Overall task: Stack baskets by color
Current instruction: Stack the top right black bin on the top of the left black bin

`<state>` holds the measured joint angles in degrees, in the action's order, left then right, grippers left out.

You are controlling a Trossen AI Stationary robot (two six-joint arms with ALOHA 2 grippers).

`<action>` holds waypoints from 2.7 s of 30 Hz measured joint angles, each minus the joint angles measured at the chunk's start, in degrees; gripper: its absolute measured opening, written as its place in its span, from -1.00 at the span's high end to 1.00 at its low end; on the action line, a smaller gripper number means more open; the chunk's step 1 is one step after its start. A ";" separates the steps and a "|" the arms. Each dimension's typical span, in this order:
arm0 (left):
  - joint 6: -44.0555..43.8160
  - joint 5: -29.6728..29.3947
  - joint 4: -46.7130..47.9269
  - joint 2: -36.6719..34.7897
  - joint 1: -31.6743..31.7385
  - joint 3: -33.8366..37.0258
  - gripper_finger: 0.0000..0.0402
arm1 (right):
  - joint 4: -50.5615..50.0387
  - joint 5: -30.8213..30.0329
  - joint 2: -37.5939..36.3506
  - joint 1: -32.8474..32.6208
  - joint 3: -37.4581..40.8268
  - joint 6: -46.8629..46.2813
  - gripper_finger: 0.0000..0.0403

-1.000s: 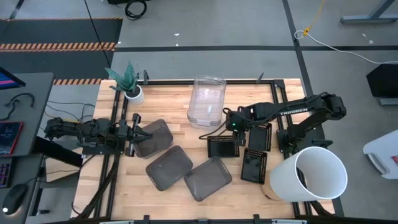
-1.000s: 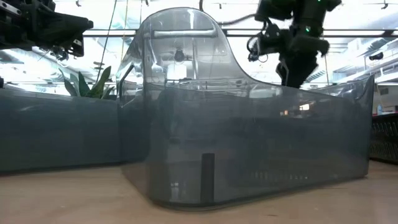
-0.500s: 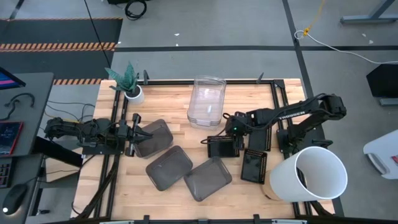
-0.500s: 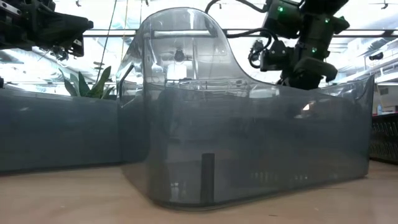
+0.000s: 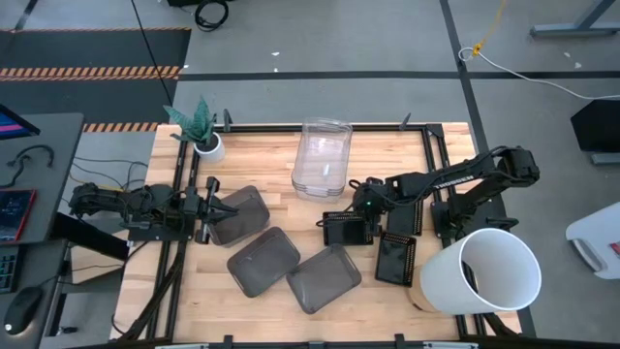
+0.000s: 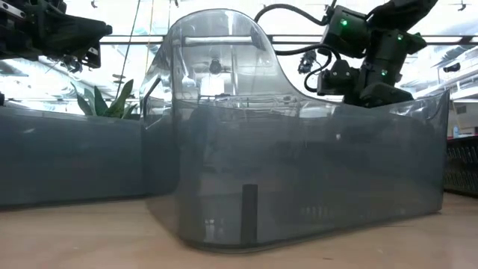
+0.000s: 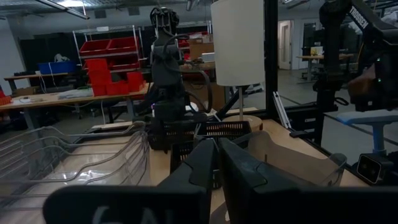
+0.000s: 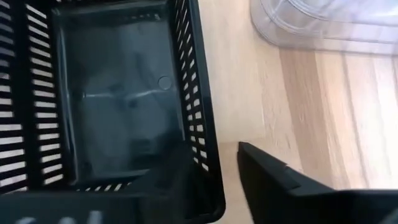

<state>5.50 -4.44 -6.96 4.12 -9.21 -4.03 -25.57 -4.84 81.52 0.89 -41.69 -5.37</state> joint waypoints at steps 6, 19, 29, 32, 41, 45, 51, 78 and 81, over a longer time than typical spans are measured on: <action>-0.01 0.01 -0.01 0.00 0.00 0.00 0.87 | -2.00 0.31 -0.08 0.61 -0.13 0.04 0.90; 0.00 0.00 -0.02 0.00 0.00 0.00 0.84 | -37.11 -8.76 -0.04 1.03 -22.42 18.80 0.94; 0.00 0.01 -0.02 0.00 0.00 0.00 0.85 | -55.88 -15.86 -0.04 0.53 -33.20 52.44 0.94; -0.01 0.00 -0.01 0.00 0.00 0.00 0.83 | -60.52 -18.54 -0.04 -0.99 -33.20 57.99 0.94; -0.01 0.01 -0.02 0.00 0.00 0.00 0.87 | -62.03 -19.58 -1.29 -4.89 -34.52 59.40 0.94; -0.02 0.01 -0.02 0.00 0.00 0.00 0.85 | -64.21 -22.43 -1.87 -6.51 -38.52 59.75 0.94; -0.02 -0.01 -0.02 0.00 0.00 0.00 0.83 | -64.26 -21.27 -1.93 -7.96 -39.67 64.46 0.94; 0.00 0.01 0.01 0.00 0.00 0.00 0.86 | -35.06 -8.18 -1.62 2.76 -28.11 75.67 0.93; -0.02 0.01 0.00 0.00 -0.01 0.00 0.85 | -32.31 -3.36 0.08 4.61 -26.33 76.54 0.93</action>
<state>5.48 -4.43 -6.96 4.12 -9.22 -4.03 -57.88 -8.21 81.59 5.50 -68.03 71.18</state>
